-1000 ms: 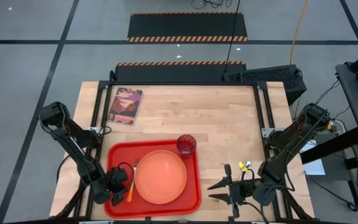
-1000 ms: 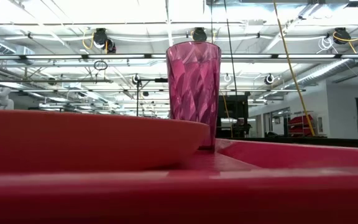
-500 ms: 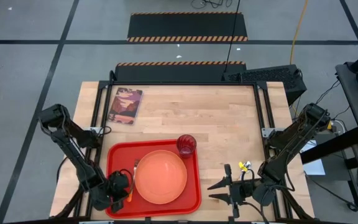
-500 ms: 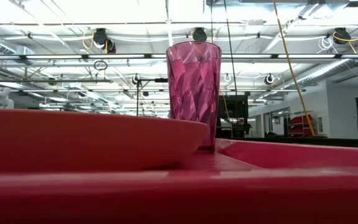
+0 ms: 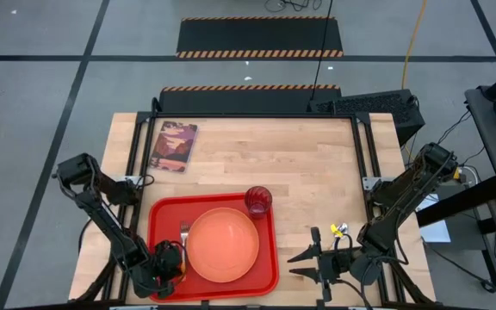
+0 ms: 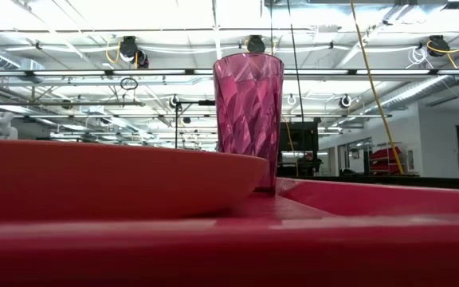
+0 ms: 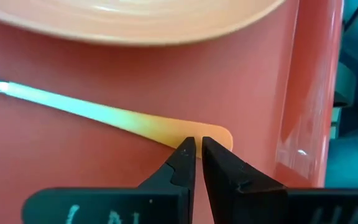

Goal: Pick and place plate/cup/fork/spoon on tray
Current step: Put the orange fork on the red serving tray to the left of the orange plate, then put the yellow spoon on the red serving tray to the left of the orange fork

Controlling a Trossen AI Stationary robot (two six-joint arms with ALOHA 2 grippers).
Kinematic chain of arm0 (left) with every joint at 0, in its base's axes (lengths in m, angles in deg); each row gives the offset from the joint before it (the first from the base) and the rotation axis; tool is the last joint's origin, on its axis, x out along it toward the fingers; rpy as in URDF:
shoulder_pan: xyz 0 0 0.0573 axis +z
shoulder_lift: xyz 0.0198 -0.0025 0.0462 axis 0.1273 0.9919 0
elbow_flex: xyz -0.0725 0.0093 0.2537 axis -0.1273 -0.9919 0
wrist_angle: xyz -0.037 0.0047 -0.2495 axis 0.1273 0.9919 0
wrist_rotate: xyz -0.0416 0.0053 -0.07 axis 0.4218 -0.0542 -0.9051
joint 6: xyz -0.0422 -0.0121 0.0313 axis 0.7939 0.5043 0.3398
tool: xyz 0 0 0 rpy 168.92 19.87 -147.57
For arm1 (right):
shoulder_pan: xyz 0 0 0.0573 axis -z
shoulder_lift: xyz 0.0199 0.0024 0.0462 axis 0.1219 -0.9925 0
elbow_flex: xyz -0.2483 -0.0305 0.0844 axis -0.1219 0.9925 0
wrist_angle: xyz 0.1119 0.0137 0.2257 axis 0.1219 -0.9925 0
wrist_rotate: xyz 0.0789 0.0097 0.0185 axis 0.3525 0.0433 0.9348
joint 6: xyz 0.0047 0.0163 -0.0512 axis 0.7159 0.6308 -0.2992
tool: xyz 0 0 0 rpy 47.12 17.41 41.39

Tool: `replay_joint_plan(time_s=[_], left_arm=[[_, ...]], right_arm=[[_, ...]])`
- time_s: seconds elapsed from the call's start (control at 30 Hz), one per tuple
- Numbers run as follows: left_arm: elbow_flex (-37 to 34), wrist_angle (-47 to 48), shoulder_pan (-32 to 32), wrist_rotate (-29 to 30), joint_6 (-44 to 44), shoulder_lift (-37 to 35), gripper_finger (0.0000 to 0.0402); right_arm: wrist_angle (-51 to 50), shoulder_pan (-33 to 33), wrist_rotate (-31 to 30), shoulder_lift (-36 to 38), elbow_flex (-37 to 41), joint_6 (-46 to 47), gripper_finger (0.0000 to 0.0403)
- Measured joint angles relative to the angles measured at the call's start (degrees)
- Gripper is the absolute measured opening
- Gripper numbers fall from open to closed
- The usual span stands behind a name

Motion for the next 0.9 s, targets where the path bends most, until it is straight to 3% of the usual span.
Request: replay_joint_plan(time_s=[0.47, 0.57, 0.7, 0.9], left_arm=[[0.0, -0.1, 1.3, 0.8, -2.2, -0.2, 0.003], [2.0, 2.9, 2.5, -0.2, -4.9, -1.5, 0.003], [8.2, 12.2, 3.7, 0.7, -11.0, -4.0, 0.003], [19.7, 28.9, 5.2, 11.4, -21.2, -5.8, 0.003]], right_arm=[[0.0, 0.0, 0.0, 0.0, 0.0, 0.6, 0.0105], [-0.1, 0.0, -4.6, 0.0, 0.0, 3.4, 0.0105], [-2.9, -0.4, -15.6, 0.0, 0.0, 11.7, 0.0105], [-15.9, -0.5, -16.2, 0.0, -1.5, 36.4, 0.0105]])
